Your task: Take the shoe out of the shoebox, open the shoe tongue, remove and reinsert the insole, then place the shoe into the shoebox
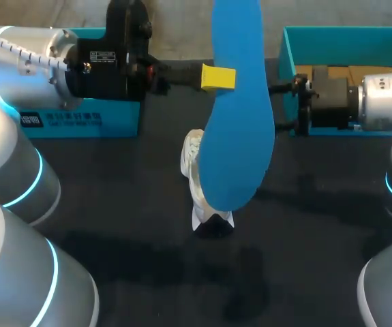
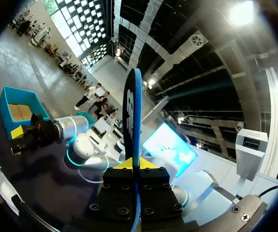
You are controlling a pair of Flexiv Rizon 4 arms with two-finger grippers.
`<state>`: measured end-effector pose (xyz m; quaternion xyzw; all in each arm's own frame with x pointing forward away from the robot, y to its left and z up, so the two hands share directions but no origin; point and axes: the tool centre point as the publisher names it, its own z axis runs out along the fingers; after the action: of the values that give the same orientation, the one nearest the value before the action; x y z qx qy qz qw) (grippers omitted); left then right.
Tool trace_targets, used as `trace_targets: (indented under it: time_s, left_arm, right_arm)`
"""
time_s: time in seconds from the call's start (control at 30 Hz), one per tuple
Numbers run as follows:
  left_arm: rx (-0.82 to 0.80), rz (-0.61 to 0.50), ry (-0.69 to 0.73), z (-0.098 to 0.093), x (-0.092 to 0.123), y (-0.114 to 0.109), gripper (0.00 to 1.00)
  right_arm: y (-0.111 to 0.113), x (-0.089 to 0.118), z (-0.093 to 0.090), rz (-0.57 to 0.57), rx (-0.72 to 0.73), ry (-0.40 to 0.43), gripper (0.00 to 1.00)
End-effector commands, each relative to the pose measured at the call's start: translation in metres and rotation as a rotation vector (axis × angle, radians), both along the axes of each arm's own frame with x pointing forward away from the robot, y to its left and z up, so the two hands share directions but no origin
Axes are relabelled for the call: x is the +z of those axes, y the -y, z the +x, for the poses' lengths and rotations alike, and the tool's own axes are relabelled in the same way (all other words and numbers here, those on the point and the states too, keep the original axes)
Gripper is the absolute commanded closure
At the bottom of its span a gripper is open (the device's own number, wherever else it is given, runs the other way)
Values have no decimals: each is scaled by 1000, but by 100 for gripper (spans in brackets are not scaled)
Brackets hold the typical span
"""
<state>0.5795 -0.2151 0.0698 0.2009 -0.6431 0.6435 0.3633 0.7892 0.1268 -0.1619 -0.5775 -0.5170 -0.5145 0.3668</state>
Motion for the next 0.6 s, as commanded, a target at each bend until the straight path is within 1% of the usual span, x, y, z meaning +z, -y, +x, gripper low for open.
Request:
trace_targets:
  time_s: [0.03, 0.07, 0.13, 0.17, 0.23, 0.33, 0.6]
  left_arm:
    - [0, 2, 0, 0, 0, 0, 100]
    - [0, 2, 0, 0, 0, 0, 100]
    - [0, 2, 0, 0, 0, 0, 100]
    - [0, 2, 0, 0, 0, 0, 100]
    - [0, 2, 0, 0, 0, 0, 100]
    - [0, 2, 0, 0, 0, 0, 100]
    - [0, 2, 0, 0, 0, 0, 100]
  right_arm:
    - [0, 10, 1, 49, 26, 17, 0]
    - [0, 10, 1, 49, 26, 17, 0]
    - [0, 20, 1, 12, 31, 41, 0]
    - [0, 20, 1, 12, 31, 41, 0]
    - [1, 28, 0, 0, 34, 47, 0]
    - [1, 34, -2, -4, 42, 60, 0]
    - [1, 34, -2, -4, 42, 60, 0]
